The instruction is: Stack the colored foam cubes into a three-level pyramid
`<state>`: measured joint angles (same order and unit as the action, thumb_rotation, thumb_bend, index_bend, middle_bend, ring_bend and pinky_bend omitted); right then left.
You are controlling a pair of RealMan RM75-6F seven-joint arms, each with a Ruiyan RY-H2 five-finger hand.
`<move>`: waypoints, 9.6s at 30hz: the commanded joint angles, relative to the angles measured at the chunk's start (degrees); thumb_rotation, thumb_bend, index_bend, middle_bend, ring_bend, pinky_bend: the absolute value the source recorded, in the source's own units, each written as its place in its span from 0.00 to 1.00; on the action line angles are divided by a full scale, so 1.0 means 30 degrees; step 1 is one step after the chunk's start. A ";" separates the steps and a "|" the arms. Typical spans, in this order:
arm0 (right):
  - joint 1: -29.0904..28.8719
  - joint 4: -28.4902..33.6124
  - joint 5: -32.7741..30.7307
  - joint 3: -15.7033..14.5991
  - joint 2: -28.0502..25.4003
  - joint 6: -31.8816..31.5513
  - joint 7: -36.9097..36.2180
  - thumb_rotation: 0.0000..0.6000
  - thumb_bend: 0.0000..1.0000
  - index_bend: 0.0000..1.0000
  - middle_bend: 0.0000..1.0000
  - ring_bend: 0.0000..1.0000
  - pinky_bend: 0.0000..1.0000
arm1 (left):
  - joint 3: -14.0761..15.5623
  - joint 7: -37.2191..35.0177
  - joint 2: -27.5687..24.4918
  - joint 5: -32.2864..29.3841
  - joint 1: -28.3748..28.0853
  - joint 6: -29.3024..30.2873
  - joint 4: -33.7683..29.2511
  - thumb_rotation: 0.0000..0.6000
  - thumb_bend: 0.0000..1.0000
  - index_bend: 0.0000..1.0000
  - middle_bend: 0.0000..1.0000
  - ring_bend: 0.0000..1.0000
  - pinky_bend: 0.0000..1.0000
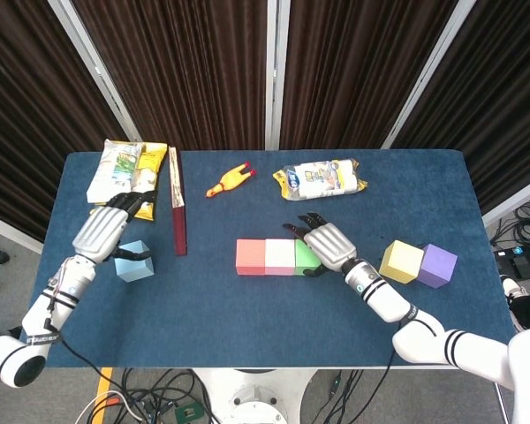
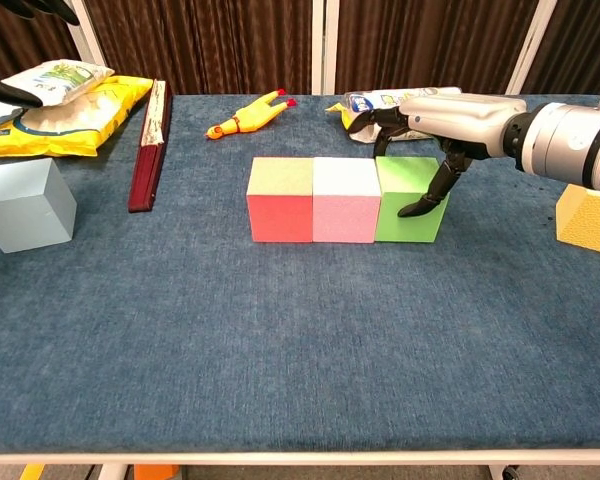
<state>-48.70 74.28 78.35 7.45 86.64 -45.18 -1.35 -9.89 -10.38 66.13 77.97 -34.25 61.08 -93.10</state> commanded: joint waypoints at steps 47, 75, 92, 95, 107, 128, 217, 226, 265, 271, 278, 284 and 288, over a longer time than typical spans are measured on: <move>0.6531 0.6327 -0.0038 0.0103 -0.9897 -0.6215 -0.3134 1.00 0.06 0.00 0.09 0.00 0.00 | 0.1859 0.9860 0.0105 -0.9060 -0.0244 -0.2032 -0.2209 1.00 0.00 0.11 0.18 0.10 0.15; 0.6758 0.5999 0.0080 0.0273 -0.9752 -0.5464 -0.3662 1.00 0.06 0.00 0.09 0.00 0.00 | 0.1909 1.1386 0.1962 -1.0711 -0.0865 -0.1716 -0.0339 1.00 0.04 0.21 0.17 0.10 0.15; 0.6869 0.5930 0.0117 0.0356 -0.9650 -0.5340 -0.3867 1.00 0.05 0.00 0.09 0.00 0.00 | 0.1790 0.9975 0.1900 -0.9183 -0.0859 -0.2532 0.0351 1.00 0.26 0.39 0.19 0.10 0.15; 0.6919 0.6000 0.0101 0.0414 -0.9728 -0.5420 -0.3878 1.00 0.05 0.00 0.09 0.00 0.00 | 0.1477 0.9102 0.1343 -0.8503 -0.1001 -0.3068 -0.0109 1.00 0.27 0.39 0.20 0.10 0.15; 0.7359 0.6431 -0.0214 0.0629 -1.0389 -0.5898 -0.3717 1.00 0.05 0.00 0.09 0.00 0.00 | -0.0698 0.6931 -0.0820 -0.5995 -0.3627 -0.6100 -0.2528 1.00 0.27 0.39 0.20 0.10 0.15; 0.7945 0.6167 -0.0177 0.0638 -1.0829 -0.6137 -0.4354 1.00 0.05 0.00 0.09 0.00 0.00 | 0.0014 1.3679 0.2153 -1.6354 -1.1703 -0.5228 -0.2745 1.00 0.27 0.40 0.19 0.10 0.15; 0.8011 0.4407 0.0240 0.0557 -1.0288 -0.5451 -0.6191 1.00 0.05 0.00 0.09 0.00 0.00 | -0.1461 1.9943 0.6797 -2.4841 -1.6027 0.0353 -0.2342 1.00 0.26 0.40 0.18 0.10 0.15; 0.7992 0.4377 0.0231 0.0559 -1.0274 -0.5420 -0.6179 1.00 0.05 0.00 0.09 0.00 0.00 | -0.1686 2.0187 0.6781 -2.4952 -1.6006 0.0426 -0.2394 1.00 0.26 0.40 0.18 0.10 0.15; 0.8284 0.5221 -0.0245 -0.0297 -1.0206 -0.4486 -0.4841 1.00 0.05 0.00 0.11 0.00 0.00 | -0.1155 1.3730 0.1234 -1.5131 -0.9498 0.0915 -0.5567 1.00 0.06 0.08 0.06 0.03 0.14; 0.7717 0.5499 -0.2832 -0.0308 -0.9107 -0.2703 -0.2420 1.00 0.04 0.00 0.11 0.00 0.00 | 0.0148 1.1168 -0.0041 -1.1903 -0.7441 -0.0523 -0.3542 1.00 0.06 0.11 0.07 0.03 0.13; 0.6902 0.6211 -0.5699 0.0064 -0.8106 -0.1954 0.0315 1.00 0.03 0.00 0.12 0.00 0.00 | 0.0807 0.9318 -0.0024 -0.9979 -0.6160 -0.1506 -0.1909 1.00 0.06 0.11 0.07 0.03 0.12; 0.6339 0.6378 -0.7557 0.0211 -0.7174 -0.2083 0.2268 1.00 0.03 0.00 0.16 0.00 0.02 | 0.0859 0.8579 0.0059 -0.8927 -0.5603 -0.1823 -0.1566 1.00 0.06 0.11 0.07 0.02 0.12; 0.6003 0.5942 -0.8095 0.0045 -0.6680 -0.1828 0.3110 1.00 0.04 0.00 0.16 0.00 0.02 | 0.0789 0.8257 -0.0022 -0.8495 -0.5342 -0.1971 -0.1503 1.00 0.06 0.11 0.07 0.01 0.12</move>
<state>-30.18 92.59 54.49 7.76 65.98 -51.06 7.27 -7.48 14.51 66.12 52.38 -50.38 55.27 -97.69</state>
